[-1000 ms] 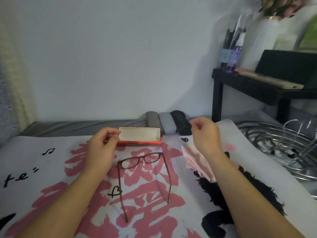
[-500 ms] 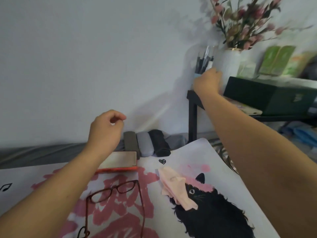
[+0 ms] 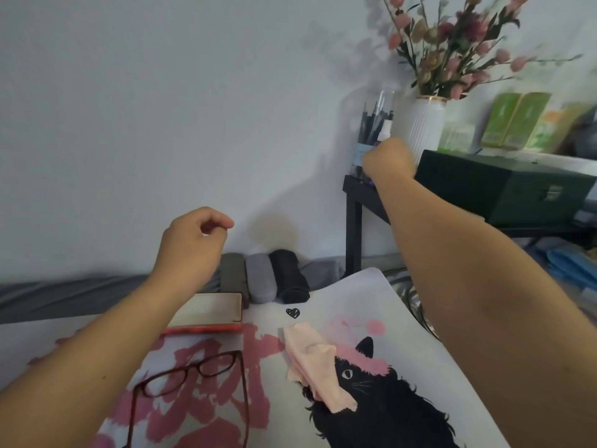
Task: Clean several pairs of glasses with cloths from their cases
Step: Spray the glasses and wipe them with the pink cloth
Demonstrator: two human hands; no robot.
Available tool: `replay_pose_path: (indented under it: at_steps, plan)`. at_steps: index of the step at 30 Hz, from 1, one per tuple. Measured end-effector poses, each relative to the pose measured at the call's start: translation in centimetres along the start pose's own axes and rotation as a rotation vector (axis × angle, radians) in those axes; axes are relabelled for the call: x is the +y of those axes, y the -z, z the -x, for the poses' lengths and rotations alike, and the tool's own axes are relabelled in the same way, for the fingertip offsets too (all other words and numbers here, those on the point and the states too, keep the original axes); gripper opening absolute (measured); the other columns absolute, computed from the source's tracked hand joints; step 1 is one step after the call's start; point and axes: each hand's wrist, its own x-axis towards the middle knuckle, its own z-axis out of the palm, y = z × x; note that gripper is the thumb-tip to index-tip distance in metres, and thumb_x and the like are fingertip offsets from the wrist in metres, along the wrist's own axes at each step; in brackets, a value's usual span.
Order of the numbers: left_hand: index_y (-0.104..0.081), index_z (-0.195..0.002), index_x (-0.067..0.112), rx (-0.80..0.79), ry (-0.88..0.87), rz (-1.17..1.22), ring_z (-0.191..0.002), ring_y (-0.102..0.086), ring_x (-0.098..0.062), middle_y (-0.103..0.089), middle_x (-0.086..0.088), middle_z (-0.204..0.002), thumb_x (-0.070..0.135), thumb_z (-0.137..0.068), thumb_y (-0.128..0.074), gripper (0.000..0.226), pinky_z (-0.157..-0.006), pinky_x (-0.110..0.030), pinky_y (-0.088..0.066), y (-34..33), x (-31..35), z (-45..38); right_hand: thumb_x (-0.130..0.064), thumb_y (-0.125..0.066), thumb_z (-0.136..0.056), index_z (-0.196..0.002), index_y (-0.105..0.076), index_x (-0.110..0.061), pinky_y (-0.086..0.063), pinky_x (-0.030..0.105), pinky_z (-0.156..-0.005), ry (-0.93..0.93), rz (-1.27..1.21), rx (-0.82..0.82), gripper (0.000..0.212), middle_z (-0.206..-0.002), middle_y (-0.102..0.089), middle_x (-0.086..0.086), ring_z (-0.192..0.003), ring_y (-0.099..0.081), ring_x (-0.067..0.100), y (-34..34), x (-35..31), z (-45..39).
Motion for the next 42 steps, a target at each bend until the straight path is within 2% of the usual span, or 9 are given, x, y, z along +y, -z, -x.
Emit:
replay_pose_path:
  at_steps: [5, 8, 10, 14, 18, 23, 28, 34, 42]
  plan:
    - [-0.074, -0.091, 0.026, -0.029, 0.020, 0.031, -0.088, -0.064, -0.002, -0.070, 0.012, -0.096, 0.010, -0.097, -0.056, 0.025, -0.072, -0.014, -0.044, 1.0, -0.3, 1.5, -0.041, -0.058, -0.095, -0.107, -0.056, -0.021, -0.060, 0.039, -0.073, 0.113, -0.334, 0.011, 0.023, -0.093, -0.067, -0.001, -0.080, -0.070, 0.019, 0.6, -1.4, 5.6]
    - [-0.073, -0.093, 0.026, -0.032, 0.014, 0.065, -0.088, -0.064, 0.001, -0.071, 0.011, -0.097, 0.007, -0.096, -0.058, 0.024, -0.073, -0.011, -0.044, 1.8, -1.0, 3.1, -0.032, -0.068, -0.093, -0.096, -0.053, -0.023, -0.041, 0.015, -0.060, 0.250, -0.500, -0.174, 0.017, -0.084, -0.058, -0.011, -0.071, -0.056, -0.003, 0.6, -2.2, 13.4]
    - [-0.068, -0.104, 0.031, -0.081, -0.018, 0.121, -0.086, -0.063, 0.000, -0.068, 0.008, -0.102, 0.006, -0.096, -0.062, 0.026, -0.077, -0.015, -0.046, 2.5, -1.8, 4.9, -0.022, -0.072, -0.092, -0.081, -0.049, -0.023, -0.035, 0.011, -0.054, 0.287, -0.650, -0.388, 0.025, -0.075, -0.055, -0.010, -0.057, -0.048, -0.006, 0.1, -2.1, 19.1]
    - [-0.044, -0.140, 0.047, -0.265, -0.108, 0.065, -0.116, -0.060, -0.007, -0.055, 0.010, -0.134, 0.020, -0.091, -0.073, 0.063, -0.095, -0.026, -0.050, 4.8, -4.8, 9.1, -0.019, -0.078, -0.088, -0.088, -0.063, -0.019, -0.052, 0.024, -0.071, 0.284, -0.818, -0.783, 0.015, -0.085, -0.069, 0.002, -0.075, -0.066, 0.012, -2.4, -1.6, 28.7]
    - [-0.052, -0.141, 0.029, -0.232, -0.181, 0.002, -0.111, -0.064, -0.003, -0.064, 0.017, -0.127, 0.011, -0.094, -0.069, 0.053, -0.093, -0.021, -0.052, 6.9, -7.5, 11.7, -0.029, -0.081, -0.083, -0.104, -0.068, -0.022, -0.058, 0.046, -0.092, 0.247, -0.850, -0.924, 0.026, -0.101, -0.074, 0.007, -0.097, -0.072, 0.022, -5.3, -1.3, 34.3]
    - [-0.058, -0.133, 0.032, -0.175, -0.336, -0.192, -0.103, -0.060, -0.008, -0.063, 0.005, -0.114, 0.001, -0.086, -0.068, 0.057, -0.089, -0.020, -0.047, 8.6, -10.0, 12.4, -0.027, -0.068, -0.096, -0.117, -0.061, -0.028, -0.058, 0.028, -0.080, 0.354, -0.894, -0.825, 0.022, -0.103, -0.071, -0.003, -0.093, -0.070, 0.012, -6.0, -0.2, 36.1]
    - [-0.060, -0.130, 0.036, -0.130, -0.325, -0.266, -0.093, -0.056, -0.003, -0.056, 0.010, -0.106, 0.015, -0.082, -0.064, 0.053, -0.080, -0.022, -0.047, 9.0, -9.9, 12.2, -0.021, -0.059, -0.102, -0.101, -0.068, -0.017, -0.046, 0.021, -0.055, 0.289, -0.940, -0.691, 0.010, -0.058, -0.057, -0.011, -0.053, -0.052, 0.008, -4.5, 0.4, 35.1]
    - [-0.056, -0.123, 0.040, -0.202, -0.306, -0.416, -0.080, -0.060, -0.003, -0.064, 0.019, -0.096, 0.062, -0.087, -0.062, 0.043, -0.066, -0.030, -0.051, 8.6, -8.8, 13.1, -0.019, -0.062, -0.100, -0.089, -0.065, -0.014, -0.041, 0.018, -0.056, 0.323, -0.899, -0.779, 0.013, -0.057, -0.058, -0.017, -0.053, -0.050, -0.001, -4.5, 0.6, 35.0]
    - [-0.063, -0.119, 0.038, -0.248, -0.292, -0.305, -0.073, -0.062, -0.006, -0.067, 0.017, -0.086, 0.055, -0.092, -0.063, 0.031, -0.062, -0.031, -0.052, 8.1, -7.2, 13.1, -0.012, -0.060, -0.102, -0.089, -0.064, -0.018, -0.041, 0.016, -0.062, 0.452, -0.877, -0.766, 0.015, -0.064, -0.058, -0.016, -0.060, -0.049, 0.001, -3.3, 1.3, 32.5]
